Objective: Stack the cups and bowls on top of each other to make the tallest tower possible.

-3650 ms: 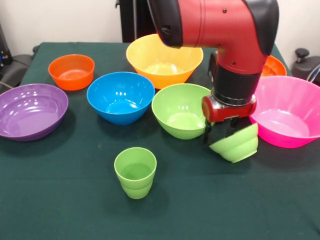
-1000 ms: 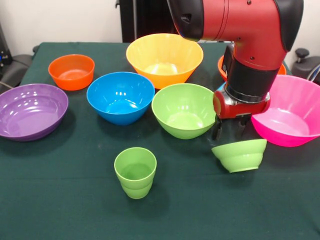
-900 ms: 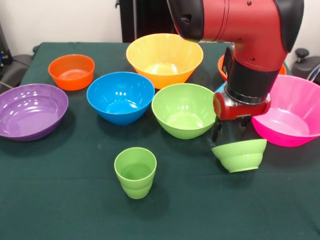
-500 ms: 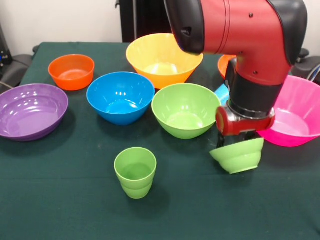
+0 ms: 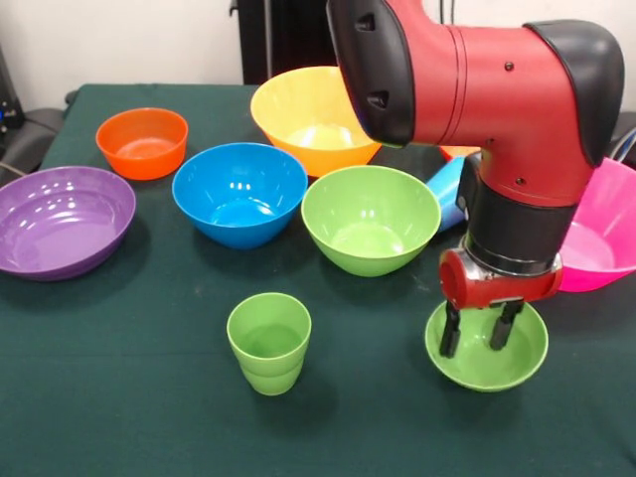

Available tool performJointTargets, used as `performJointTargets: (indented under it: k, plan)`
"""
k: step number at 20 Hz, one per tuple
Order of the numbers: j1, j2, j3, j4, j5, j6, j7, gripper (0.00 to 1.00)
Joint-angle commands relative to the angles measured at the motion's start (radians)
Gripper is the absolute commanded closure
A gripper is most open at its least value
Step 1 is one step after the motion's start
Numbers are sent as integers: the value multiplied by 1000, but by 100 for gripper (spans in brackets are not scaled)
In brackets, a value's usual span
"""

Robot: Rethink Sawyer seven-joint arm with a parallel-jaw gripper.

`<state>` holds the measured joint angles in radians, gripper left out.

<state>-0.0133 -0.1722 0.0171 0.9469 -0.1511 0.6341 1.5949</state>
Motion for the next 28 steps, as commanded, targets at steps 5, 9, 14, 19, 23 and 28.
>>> performJointTargets:
  k: [5,9,14,19,23,28]
  plan:
    - [13,-72,63,46,46,177,64,0]
    - [16,-131,50,138,52,181,71,0]
    - [11,-182,49,251,55,136,84,0]
    - [0,-200,52,281,54,116,86,0]
    - [-7,-168,54,186,50,178,59,0]
    - [-13,-37,63,-31,30,232,10,0]
